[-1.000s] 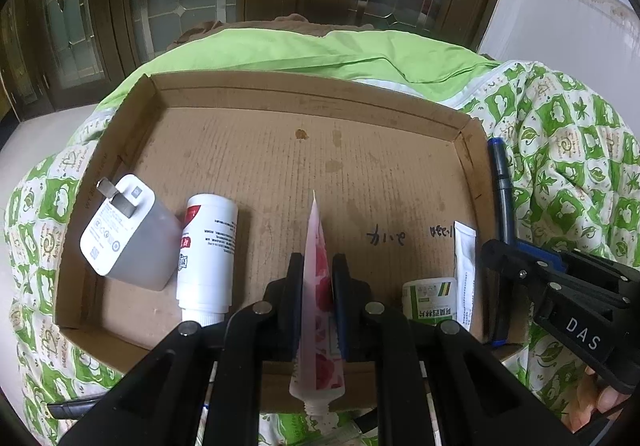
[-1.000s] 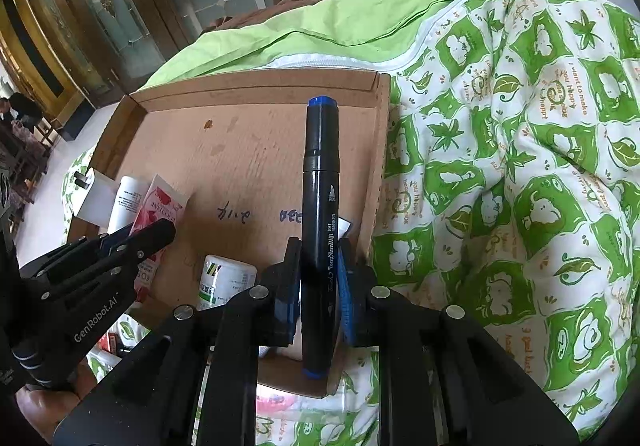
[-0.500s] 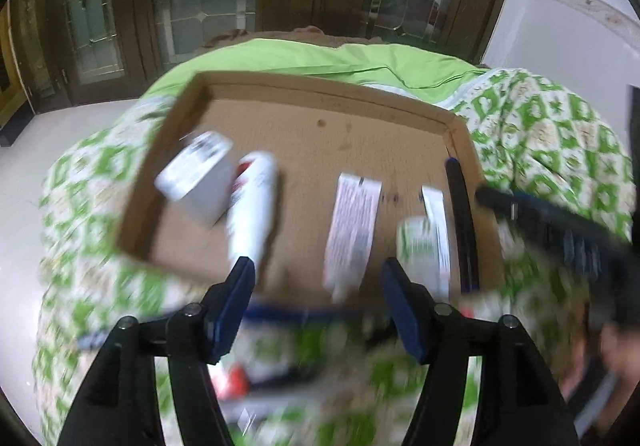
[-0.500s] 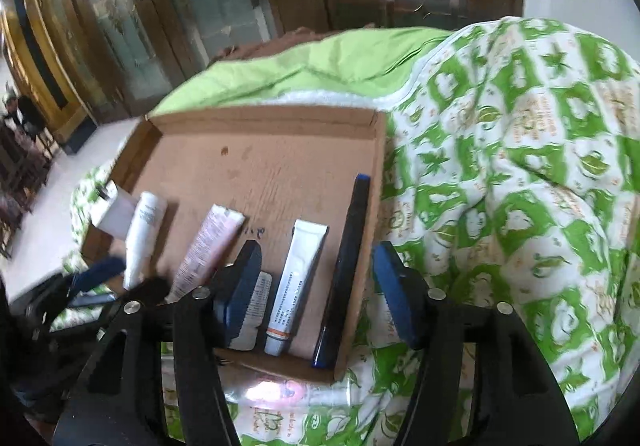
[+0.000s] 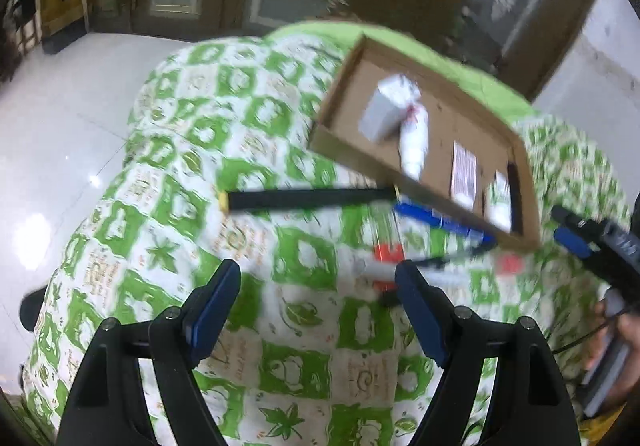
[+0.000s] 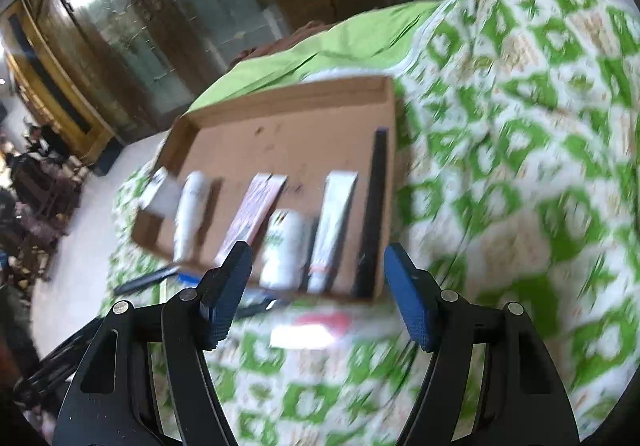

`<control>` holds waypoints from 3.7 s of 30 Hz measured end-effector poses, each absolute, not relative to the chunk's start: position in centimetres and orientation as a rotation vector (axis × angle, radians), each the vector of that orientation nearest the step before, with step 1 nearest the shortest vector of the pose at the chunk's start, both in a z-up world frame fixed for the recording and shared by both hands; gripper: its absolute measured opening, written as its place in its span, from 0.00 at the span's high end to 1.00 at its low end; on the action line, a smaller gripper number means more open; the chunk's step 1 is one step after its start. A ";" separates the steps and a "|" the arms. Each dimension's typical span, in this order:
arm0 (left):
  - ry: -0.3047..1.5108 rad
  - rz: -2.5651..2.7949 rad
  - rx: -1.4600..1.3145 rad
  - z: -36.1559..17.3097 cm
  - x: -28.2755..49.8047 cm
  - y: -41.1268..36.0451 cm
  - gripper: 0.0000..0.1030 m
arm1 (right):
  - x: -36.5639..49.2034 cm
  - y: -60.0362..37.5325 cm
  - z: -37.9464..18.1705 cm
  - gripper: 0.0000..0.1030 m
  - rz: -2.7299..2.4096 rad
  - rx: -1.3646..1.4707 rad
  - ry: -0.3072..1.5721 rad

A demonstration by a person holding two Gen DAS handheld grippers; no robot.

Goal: Organize rigid objects
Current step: 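Move both tools back from the tray toward the remaining items, then grasp the white marker with the left tool while the right grasps the clear box, then lift the white marker with the left tool while the right lifts the clear box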

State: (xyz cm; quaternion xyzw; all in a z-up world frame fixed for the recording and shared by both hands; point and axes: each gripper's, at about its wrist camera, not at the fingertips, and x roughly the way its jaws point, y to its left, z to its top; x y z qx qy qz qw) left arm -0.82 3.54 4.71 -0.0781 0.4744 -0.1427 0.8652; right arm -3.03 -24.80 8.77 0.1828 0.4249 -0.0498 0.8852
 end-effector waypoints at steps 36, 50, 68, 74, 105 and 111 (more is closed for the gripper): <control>1.151 -0.526 -0.005 2.4 -2.5 -3.4 0.76 | -2.0 -24.4 2.9 0.35 0.129 0.590 1.147; 1.051 -0.412 0.014 3.8 -2.7 -1.5 0.76 | -2.5 -24.1 2.0 0.51 0.198 0.703 1.159; 1.132 -0.390 -0.163 3.0 -1.3 1.7 0.90 | -0.3 -25.4 -0.5 0.62 -0.037 0.762 1.109; 1.171 -0.347 -0.180 2.8 -2.6 3.1 0.89 | -1.0 -20.0 1.3 0.67 0.131 0.395 1.259; 1.063 -0.401 -0.272 5.6 -7.6 4.5 0.90 | -7.1 -13.1 4.9 0.71 0.239 0.156 1.122; 1.045 -0.392 -0.280 6.0 -7.7 4.9 0.90 | -7.5 -13.8 5.6 0.71 0.223 0.172 1.087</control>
